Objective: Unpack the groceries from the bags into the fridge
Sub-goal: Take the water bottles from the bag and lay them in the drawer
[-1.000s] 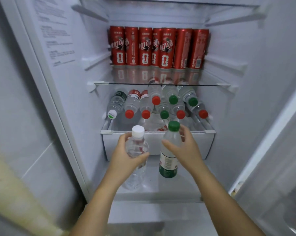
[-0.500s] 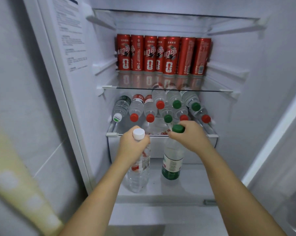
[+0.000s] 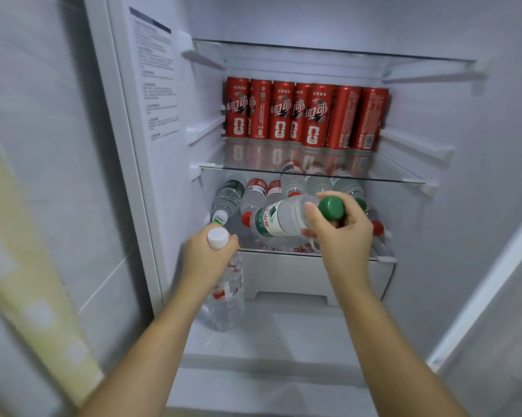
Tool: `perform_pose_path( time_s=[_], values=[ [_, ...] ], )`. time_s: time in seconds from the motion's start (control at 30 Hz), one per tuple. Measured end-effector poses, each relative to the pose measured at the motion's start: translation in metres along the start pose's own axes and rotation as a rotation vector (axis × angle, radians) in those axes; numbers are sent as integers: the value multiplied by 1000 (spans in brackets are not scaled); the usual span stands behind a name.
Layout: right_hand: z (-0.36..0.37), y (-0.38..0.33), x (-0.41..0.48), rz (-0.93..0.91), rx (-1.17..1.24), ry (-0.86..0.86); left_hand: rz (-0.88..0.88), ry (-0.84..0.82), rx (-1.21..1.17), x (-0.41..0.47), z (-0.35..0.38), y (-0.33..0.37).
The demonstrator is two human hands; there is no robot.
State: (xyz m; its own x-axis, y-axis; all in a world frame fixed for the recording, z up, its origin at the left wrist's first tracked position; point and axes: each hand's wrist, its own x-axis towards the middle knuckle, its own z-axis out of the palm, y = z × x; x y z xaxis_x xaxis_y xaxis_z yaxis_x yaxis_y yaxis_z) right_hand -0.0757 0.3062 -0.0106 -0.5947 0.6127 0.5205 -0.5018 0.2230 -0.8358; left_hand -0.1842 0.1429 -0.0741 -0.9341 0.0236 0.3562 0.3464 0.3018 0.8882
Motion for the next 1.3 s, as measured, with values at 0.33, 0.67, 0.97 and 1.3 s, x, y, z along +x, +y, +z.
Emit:
perform_pose_path(
  time_s=[0.33,0.67,0.97,1.3],
  values=[
    [18,41,5,-506,-291,-66,-1,-20,55,5,1,-4],
    [46,112,50,-763,-982,-330,-22,-45,53,9,3,-2],
    [73,101,95,-528,-1495,-460,-32,-80,89,9,1,2],
    [84,103,104,-455,-1575,-482,-76,-120,127,15,-1,-2]
  ],
)
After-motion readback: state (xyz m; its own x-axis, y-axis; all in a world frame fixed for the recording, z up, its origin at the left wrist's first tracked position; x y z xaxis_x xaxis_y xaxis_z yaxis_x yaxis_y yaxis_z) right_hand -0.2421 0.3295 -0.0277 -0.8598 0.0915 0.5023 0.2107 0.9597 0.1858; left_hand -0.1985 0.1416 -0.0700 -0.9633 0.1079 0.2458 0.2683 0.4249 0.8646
